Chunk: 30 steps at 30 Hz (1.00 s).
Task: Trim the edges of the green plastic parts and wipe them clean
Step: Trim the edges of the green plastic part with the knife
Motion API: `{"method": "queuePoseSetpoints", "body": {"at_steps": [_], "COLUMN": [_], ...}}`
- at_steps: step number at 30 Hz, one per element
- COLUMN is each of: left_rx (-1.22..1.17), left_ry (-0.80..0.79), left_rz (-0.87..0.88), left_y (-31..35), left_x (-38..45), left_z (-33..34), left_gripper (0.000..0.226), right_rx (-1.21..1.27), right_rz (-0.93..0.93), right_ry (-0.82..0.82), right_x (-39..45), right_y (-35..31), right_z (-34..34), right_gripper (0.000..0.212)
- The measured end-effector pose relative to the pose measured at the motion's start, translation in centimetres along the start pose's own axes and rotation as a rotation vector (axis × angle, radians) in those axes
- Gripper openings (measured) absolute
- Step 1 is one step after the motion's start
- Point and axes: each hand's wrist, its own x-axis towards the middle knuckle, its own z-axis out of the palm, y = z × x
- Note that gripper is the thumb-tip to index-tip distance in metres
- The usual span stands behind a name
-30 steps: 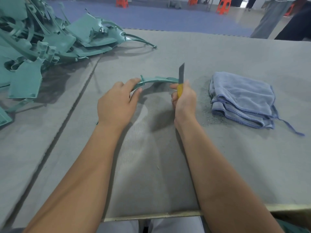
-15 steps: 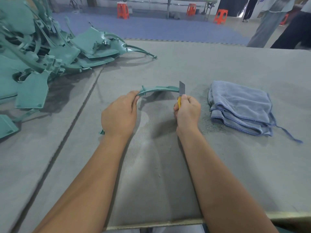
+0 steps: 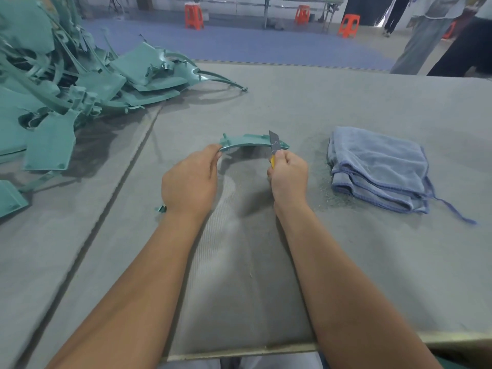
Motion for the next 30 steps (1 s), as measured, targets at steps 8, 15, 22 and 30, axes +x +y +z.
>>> {"method": "queuePoseSetpoints", "body": {"at_steps": [8, 15, 22, 30], "left_rx": [0.013, -0.042, -0.03, -0.04], "left_ry": [-0.013, 0.044, 0.033, 0.019], "left_rz": [0.033, 0.015, 0.04, 0.023], "left_y": [0.3, 0.3, 0.1, 0.1], "left_x": [-0.1, -0.2, 0.0, 0.0], "left_z": [0.3, 0.0, 0.1, 0.0], "left_gripper": [0.034, 0.031, 0.033, 0.034], "right_rx": [-0.023, 0.005, -0.239, -0.068], "right_rz": [-0.047, 0.029, -0.111, -0.031], "right_ry": [-0.09, 0.195, 0.062, -0.036], "right_x": [-1.5, 0.1, -0.2, -0.4], "right_y": [-0.5, -0.4, -0.2, -0.5], "right_z": [1.0, -0.7, -0.2, -0.5], "right_gripper": [0.046, 0.041, 0.044, 0.047]}}
